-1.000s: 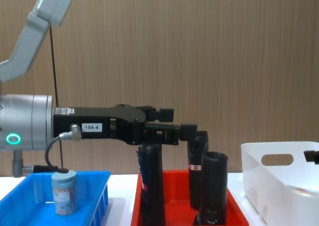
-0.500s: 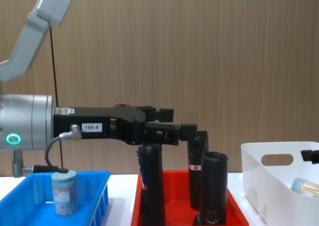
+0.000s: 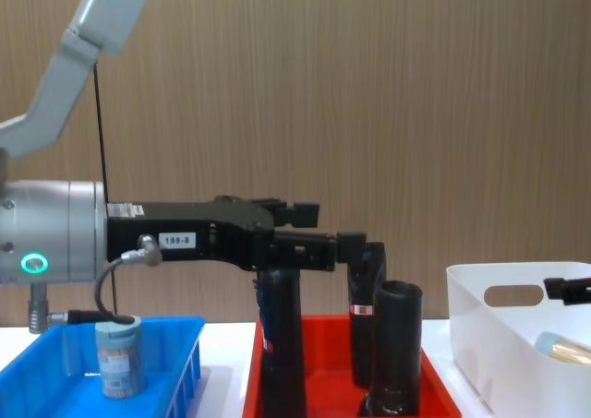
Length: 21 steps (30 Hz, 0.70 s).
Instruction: Pick the cotton swabs from the blue box and place them into the white box.
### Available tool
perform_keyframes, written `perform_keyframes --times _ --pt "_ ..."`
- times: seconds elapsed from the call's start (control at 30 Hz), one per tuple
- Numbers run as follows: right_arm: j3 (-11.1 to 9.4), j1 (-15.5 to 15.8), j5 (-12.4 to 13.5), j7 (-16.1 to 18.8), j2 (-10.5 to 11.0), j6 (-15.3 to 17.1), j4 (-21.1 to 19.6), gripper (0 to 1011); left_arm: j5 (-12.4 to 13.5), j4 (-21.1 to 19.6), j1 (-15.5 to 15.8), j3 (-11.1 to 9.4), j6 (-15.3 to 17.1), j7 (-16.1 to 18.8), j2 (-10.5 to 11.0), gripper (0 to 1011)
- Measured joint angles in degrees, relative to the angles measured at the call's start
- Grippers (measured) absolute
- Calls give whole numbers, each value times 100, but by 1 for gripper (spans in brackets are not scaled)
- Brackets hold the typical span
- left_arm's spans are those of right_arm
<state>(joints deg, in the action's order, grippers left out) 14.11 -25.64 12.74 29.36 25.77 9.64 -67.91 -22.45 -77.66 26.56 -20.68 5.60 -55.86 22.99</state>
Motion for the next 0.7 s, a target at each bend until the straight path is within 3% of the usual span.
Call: perform_keyframes --times 0.7 --pt "-51 1144 159 -1109 -278 -335 -1445 1001 311 -437 -365 -151 -135 1553 -29 1004"
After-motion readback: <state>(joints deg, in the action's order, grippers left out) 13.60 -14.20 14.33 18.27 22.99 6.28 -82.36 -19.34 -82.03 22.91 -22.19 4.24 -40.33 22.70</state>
